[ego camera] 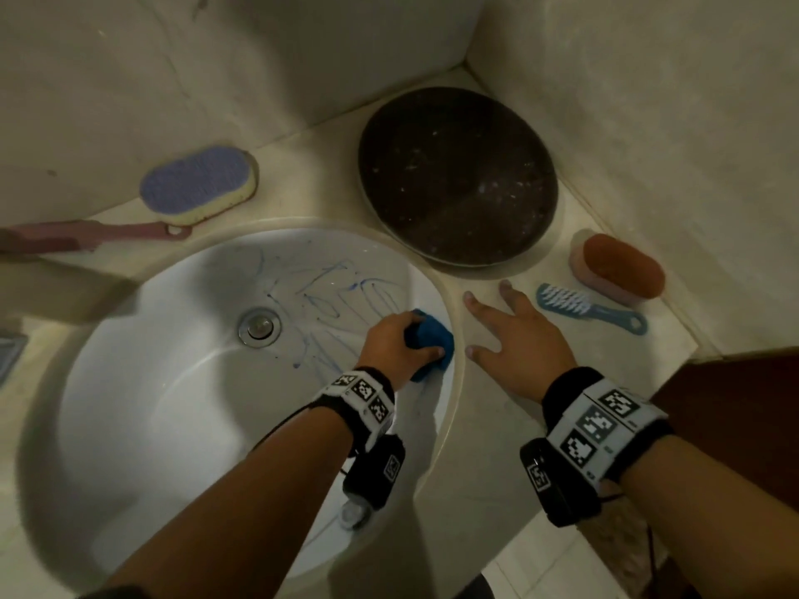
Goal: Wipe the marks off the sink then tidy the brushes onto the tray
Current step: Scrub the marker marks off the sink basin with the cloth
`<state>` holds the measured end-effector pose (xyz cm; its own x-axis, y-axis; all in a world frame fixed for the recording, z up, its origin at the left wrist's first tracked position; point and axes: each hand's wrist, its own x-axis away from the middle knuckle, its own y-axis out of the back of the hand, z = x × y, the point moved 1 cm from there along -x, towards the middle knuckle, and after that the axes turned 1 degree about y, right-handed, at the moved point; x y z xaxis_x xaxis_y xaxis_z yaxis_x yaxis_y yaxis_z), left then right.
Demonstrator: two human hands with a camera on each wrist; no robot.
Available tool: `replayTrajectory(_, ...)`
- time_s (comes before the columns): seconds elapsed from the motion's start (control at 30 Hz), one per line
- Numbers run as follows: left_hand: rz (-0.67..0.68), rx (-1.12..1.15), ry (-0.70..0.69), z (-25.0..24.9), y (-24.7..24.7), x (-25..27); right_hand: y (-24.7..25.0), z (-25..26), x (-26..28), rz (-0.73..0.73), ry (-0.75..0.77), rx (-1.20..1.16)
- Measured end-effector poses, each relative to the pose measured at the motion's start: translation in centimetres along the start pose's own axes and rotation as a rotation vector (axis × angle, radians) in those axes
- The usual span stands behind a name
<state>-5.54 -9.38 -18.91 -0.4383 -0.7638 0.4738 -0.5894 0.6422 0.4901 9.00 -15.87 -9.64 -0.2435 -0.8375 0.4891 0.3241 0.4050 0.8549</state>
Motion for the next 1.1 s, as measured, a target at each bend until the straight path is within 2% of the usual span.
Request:
replayTrajectory(0.1, -0.094, 0.008, -0.01, 0.1, 0.8, -1.5, 0.1, 0.0, 0.0, 0.011, 0.002, -0.002)
replayTrajectory(0.2, -0.299, 0.242, 0.055, -0.4, 2.5, -3.2, 0.0, -0.1, -0.1, 0.016, 0.005, -0.004)
replayTrajectory(0.23, -0.325, 0.299, 0.07, -0.4, 2.8, -3.3, 0.0, -0.1, -0.1, 0.015, 0.005, -0.001)
replayTrajectory(0.3, -0.284, 0.273, 0.048, -0.5, 2.8, -2.5, 0.0, -0.1, -0.1, 0.014, 0.0, 0.005)
replayTrajectory(0.4, -0.131, 0.134, -0.02, -0.1, 1.8, -1.0, 0.0, -0.1, -0.1, 0.005, -0.008, 0.015)
replayTrajectory(0.47, -0.094, 0.082, -0.049, 0.2, 1.0, -0.5, 0.0, -0.1, -0.1, 0.005, -0.001, 0.012)
replayTrajectory(0.73, -0.219, 0.104, -0.14, 0.2, 1.4, -1.6, -0.1, -0.1, -0.1, 0.002, 0.006, 0.016)
replayTrajectory(0.87, -0.181, 0.225, -0.13, -0.1, 0.6, -0.6, -0.1, -0.1, -0.1, 0.0, 0.006, 0.013)
replayTrajectory(1.03, -0.217, 0.345, -0.072, -0.5, 0.7, -1.0, -0.2, -0.3, -0.2, -0.004, 0.007, 0.027)
replayTrajectory(1.1, -0.232, 0.315, -0.069, -0.6, 0.7, -1.2, -0.2, -0.3, -0.2, -0.009, 0.006, 0.029)
